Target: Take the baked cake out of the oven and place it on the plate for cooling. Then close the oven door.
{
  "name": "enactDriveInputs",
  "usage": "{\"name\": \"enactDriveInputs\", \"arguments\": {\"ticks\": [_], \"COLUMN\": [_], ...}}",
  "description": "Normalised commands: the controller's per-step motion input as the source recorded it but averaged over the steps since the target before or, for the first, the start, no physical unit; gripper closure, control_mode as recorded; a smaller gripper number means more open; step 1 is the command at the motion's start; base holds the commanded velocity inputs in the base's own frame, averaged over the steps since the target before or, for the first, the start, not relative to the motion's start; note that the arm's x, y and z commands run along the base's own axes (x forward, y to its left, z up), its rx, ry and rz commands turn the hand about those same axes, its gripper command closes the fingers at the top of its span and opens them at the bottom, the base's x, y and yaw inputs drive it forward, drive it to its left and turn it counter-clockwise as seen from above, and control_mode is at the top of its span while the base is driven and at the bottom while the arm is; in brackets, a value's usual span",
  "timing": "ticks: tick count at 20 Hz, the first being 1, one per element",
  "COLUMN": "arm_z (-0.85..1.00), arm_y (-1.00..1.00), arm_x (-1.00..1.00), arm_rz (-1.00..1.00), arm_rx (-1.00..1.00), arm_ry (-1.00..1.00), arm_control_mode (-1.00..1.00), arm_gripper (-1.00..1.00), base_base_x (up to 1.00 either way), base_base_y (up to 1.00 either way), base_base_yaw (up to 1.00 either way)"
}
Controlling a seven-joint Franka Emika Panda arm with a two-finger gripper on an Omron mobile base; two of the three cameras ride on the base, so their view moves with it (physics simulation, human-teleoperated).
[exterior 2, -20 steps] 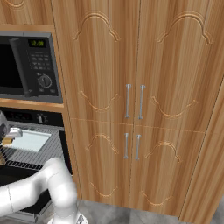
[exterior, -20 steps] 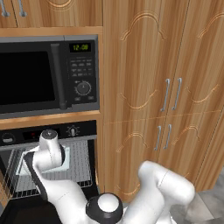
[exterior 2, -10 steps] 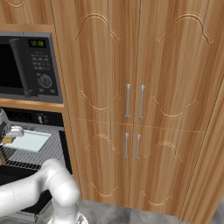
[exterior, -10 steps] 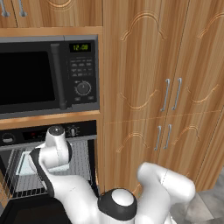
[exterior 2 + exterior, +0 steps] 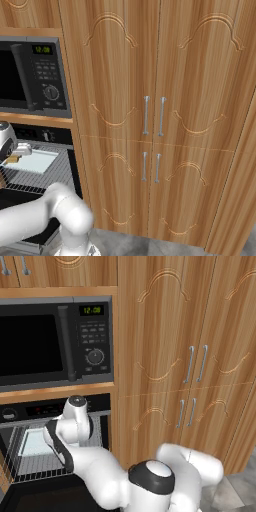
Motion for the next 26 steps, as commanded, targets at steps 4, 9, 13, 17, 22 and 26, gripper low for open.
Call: {"name": "enactDriveInputs", "arguments": {"ticks": [4, 9, 13, 17, 22, 26], "arm_z": [0.21, 0.17, 0.17, 0.16, 0.08, 0.11], "arm_y": [-0.22, -0.25, -0.36, -0.44, -0.39, -0.26], "arm_x": [-0.28, -0.25, -0.06, -0.04, -0.17, -0.06], "arm_rz": [-0.01, -0.05, -0.01, 0.00, 0.00, 0.00], "arm_rx": [0.01, 0.02, 0.08, 0.13, 0.06, 0.00], "arm_ry": [-0.03, 0.00, 0.00, -0.04, -0.20, -0.10], "arm_control_mode": [-1.00, -1.00, -1.00, -1.00, -1.00, -1.00], "arm_gripper": [1.00, 1.00, 1.00, 1.00, 1.00, 1.00], "base_base_x": [0.00, 0.00, 0.00, 0.00, 0.00, 0.00], "base_base_y": [0.00, 0.00, 0.00, 0.00, 0.00, 0.00], "base_base_yaw": [0.00, 0.00, 0.00, 0.00, 0.00, 0.00]}}
